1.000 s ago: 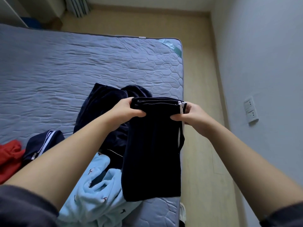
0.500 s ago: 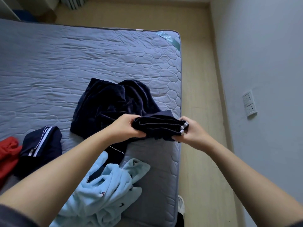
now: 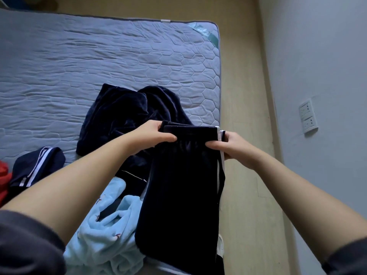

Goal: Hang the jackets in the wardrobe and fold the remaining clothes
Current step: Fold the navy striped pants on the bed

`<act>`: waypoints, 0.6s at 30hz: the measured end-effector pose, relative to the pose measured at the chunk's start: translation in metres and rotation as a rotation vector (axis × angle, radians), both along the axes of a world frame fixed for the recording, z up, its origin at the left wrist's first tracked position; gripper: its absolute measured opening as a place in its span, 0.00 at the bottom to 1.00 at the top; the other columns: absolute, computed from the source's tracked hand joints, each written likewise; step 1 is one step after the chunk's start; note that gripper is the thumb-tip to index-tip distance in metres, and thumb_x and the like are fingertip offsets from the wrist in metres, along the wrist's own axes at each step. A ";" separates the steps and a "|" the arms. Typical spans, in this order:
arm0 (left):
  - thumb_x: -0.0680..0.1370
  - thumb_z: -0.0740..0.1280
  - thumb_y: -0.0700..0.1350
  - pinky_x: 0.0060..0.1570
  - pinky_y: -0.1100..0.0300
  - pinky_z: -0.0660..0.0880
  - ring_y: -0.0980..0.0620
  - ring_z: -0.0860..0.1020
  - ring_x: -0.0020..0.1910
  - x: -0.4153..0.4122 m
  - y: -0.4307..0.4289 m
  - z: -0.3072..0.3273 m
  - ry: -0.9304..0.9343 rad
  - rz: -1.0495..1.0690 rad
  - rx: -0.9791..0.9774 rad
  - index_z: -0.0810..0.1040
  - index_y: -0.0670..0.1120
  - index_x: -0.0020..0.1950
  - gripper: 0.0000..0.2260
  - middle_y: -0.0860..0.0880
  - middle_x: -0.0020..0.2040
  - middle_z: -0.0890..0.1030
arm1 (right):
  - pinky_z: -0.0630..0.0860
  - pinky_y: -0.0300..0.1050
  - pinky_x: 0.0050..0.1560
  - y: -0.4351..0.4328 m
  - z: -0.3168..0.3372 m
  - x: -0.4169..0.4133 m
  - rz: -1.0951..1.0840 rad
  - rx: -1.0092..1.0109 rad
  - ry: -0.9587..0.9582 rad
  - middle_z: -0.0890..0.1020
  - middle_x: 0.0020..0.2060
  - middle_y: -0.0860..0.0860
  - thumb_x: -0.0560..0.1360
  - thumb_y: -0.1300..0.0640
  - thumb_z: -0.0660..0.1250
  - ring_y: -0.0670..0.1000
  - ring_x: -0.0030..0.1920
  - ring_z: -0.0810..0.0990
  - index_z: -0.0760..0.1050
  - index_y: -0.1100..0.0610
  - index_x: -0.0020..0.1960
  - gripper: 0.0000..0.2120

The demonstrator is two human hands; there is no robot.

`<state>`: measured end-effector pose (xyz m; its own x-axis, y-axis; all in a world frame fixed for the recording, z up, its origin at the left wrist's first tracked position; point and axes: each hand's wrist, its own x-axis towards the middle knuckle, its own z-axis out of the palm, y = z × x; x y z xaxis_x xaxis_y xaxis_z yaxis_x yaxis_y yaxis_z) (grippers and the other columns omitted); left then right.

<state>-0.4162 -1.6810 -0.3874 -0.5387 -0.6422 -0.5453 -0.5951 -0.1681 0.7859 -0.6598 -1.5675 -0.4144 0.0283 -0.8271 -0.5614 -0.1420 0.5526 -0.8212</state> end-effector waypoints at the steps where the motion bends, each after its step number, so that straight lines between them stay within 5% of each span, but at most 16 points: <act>1: 0.72 0.72 0.45 0.37 0.62 0.74 0.54 0.78 0.39 -0.005 -0.008 -0.019 -0.039 -0.017 -0.026 0.82 0.48 0.49 0.06 0.50 0.40 0.81 | 0.80 0.47 0.46 -0.009 -0.022 -0.003 -0.009 0.019 0.034 0.84 0.47 0.54 0.68 0.49 0.74 0.50 0.45 0.83 0.79 0.53 0.53 0.16; 8: 0.69 0.71 0.44 0.39 0.57 0.76 0.52 0.79 0.41 -0.042 -0.039 -0.155 -0.327 -0.095 -0.432 0.78 0.49 0.46 0.07 0.52 0.41 0.80 | 0.76 0.49 0.45 -0.056 -0.169 -0.006 -0.102 -0.025 0.411 0.80 0.41 0.51 0.65 0.59 0.74 0.52 0.42 0.78 0.73 0.54 0.45 0.13; 12: 0.71 0.70 0.44 0.46 0.52 0.73 0.49 0.76 0.46 -0.029 -0.009 -0.201 -0.349 -0.172 -0.678 0.75 0.48 0.51 0.10 0.51 0.47 0.79 | 0.70 0.34 0.38 -0.024 -0.217 0.006 -0.147 -0.186 0.455 0.75 0.34 0.43 0.67 0.59 0.73 0.40 0.35 0.74 0.68 0.47 0.41 0.14; 16: 0.62 0.74 0.40 0.40 0.52 0.71 0.43 0.76 0.40 0.009 0.041 -0.223 -0.321 -0.527 -1.058 0.77 0.43 0.46 0.15 0.46 0.42 0.77 | 0.70 0.48 0.46 0.028 -0.238 0.018 0.067 -0.536 0.839 0.79 0.43 0.51 0.62 0.63 0.70 0.55 0.45 0.79 0.76 0.55 0.49 0.15; 18: 0.64 0.69 0.42 0.41 0.52 0.70 0.45 0.74 0.38 0.028 0.071 -0.232 -0.298 -0.709 -1.160 0.76 0.46 0.44 0.10 0.47 0.40 0.75 | 0.65 0.48 0.47 0.058 -0.245 0.027 0.231 -0.678 1.005 0.80 0.44 0.51 0.59 0.63 0.66 0.56 0.45 0.79 0.76 0.56 0.46 0.16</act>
<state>-0.3883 -1.6098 -0.6196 -0.8951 -0.4434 -0.0457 -0.4458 0.8899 0.0968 -0.6331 -1.5094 -0.6593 0.0166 -0.9924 0.1220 -0.9134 -0.0647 -0.4019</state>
